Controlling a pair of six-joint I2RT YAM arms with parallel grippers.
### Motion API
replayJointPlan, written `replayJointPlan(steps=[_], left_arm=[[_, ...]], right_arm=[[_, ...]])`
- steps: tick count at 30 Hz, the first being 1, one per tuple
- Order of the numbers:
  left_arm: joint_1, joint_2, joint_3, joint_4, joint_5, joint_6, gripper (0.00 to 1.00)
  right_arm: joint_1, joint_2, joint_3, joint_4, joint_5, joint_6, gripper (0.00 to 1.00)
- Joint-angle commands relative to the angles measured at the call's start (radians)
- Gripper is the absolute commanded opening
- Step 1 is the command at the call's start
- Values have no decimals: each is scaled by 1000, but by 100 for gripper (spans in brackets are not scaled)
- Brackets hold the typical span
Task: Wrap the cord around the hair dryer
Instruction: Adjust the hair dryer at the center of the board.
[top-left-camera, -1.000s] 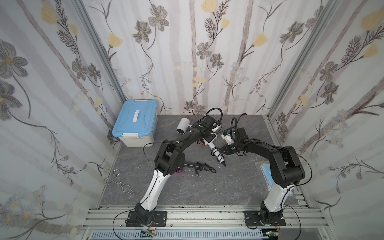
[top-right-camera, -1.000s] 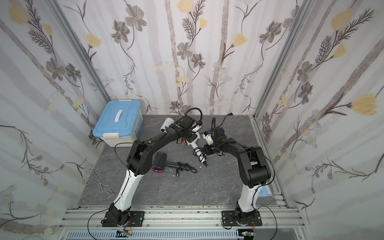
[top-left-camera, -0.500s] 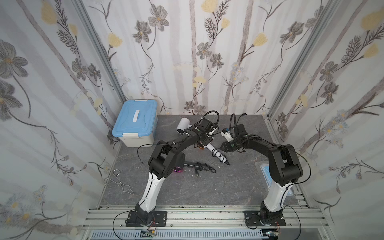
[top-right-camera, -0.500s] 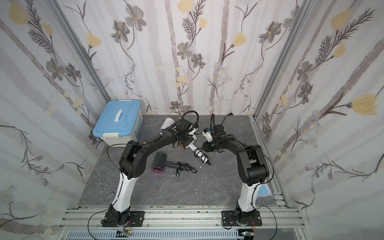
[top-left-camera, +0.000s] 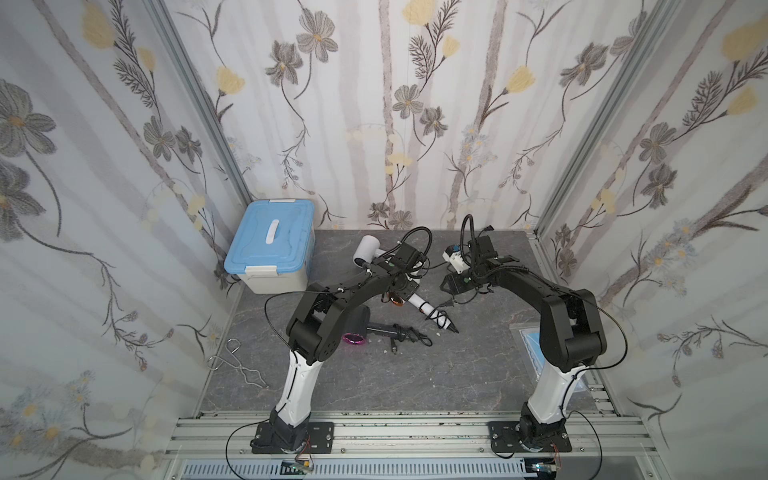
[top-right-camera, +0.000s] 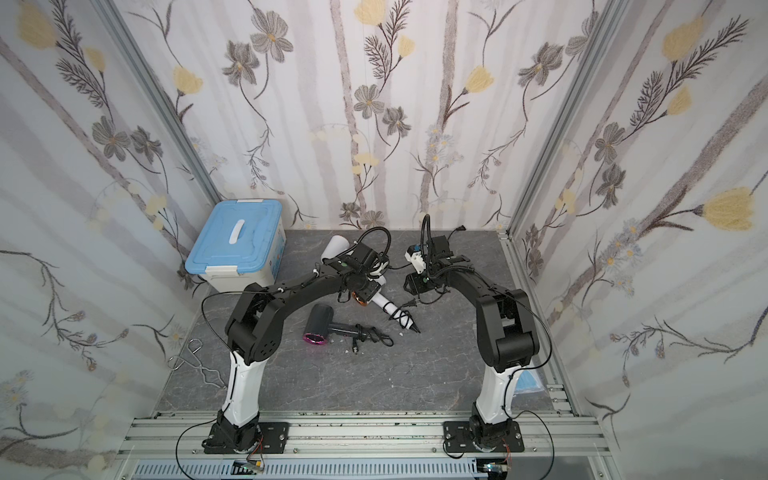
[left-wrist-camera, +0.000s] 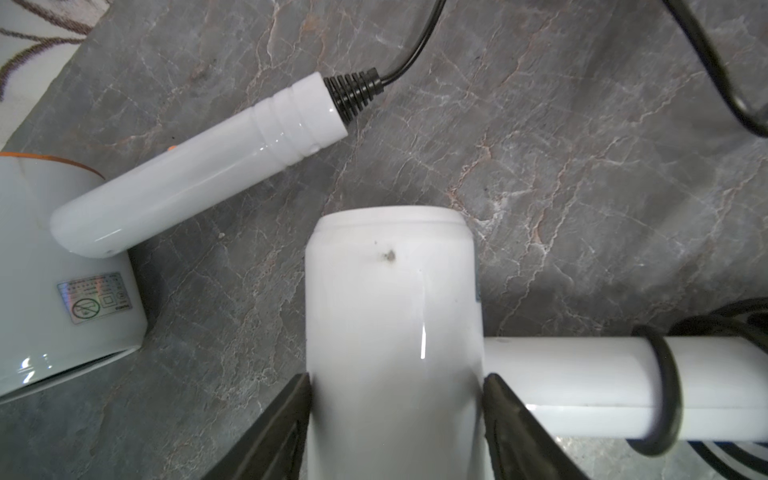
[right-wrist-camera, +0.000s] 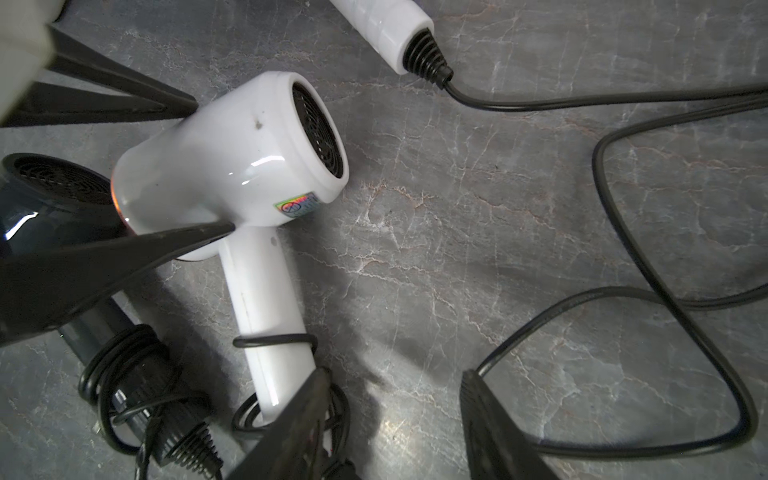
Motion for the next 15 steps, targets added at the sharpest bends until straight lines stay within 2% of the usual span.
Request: replayJointPlan(steps=[1,8,15], left_arm=[[2,16,-16,-278,-22,-51,66],[1,18,-10,-333,-73,-107,66],[3,25,9,-400,-95,-185,62]], right_arm=[[2,-73,-20,-27,2,12,55],[29,-265,-184,-45,3,149,63],[60,-383,-319,-35,27,372,53]])
